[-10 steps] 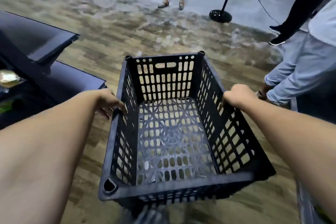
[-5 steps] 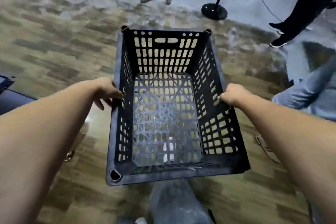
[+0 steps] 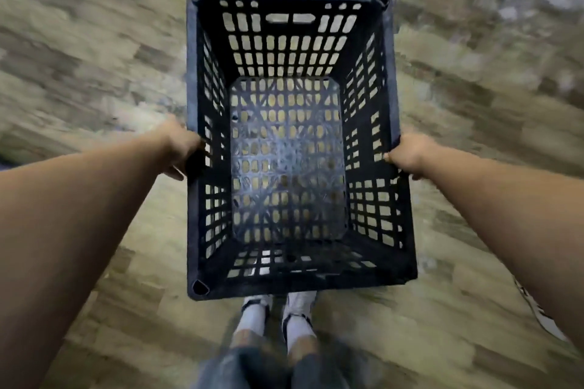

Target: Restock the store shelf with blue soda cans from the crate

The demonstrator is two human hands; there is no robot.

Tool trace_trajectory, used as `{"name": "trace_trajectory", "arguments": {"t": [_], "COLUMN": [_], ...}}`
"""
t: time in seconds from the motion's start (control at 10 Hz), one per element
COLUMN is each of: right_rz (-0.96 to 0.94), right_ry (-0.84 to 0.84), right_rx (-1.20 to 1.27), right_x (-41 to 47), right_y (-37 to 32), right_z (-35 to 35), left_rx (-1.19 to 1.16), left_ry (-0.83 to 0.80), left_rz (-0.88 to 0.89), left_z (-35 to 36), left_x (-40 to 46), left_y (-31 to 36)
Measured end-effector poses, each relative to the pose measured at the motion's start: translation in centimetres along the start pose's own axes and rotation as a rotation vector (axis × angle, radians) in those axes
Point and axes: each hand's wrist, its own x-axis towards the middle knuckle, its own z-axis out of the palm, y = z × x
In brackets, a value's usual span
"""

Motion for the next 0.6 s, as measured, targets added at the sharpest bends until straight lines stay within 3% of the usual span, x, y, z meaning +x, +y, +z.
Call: {"name": "trace_trajectory", "arguments": {"t": [0.2,0.3,0.4,0.6], "right_rz": [0.069,0.113,0.161,0.067], "right_ry": [0.025,0.085,0.173,0.012], "right_rx": [-0.012,0.095,0.18,-0.078], "right_x": [13.4,16.8,18.0,12.3], "right_y": [-1.3,-1.2,-1.1,-1.2], "right_z": [8.9,12.7,14.5,10.7], "left_rx": [-0.064,0.042,-0.018,-0.098], "left_ry": [0.097,0.159,0.233,0.095], "left_rz": [-0.019,0.011,0.013,-0.039], "left_z": [7.9,10.7,12.0,8.2], "left_x": [15.0,18.7,20.3,16.9], "left_y": [-2.7,-5.3,-6.8,-7.0]}}
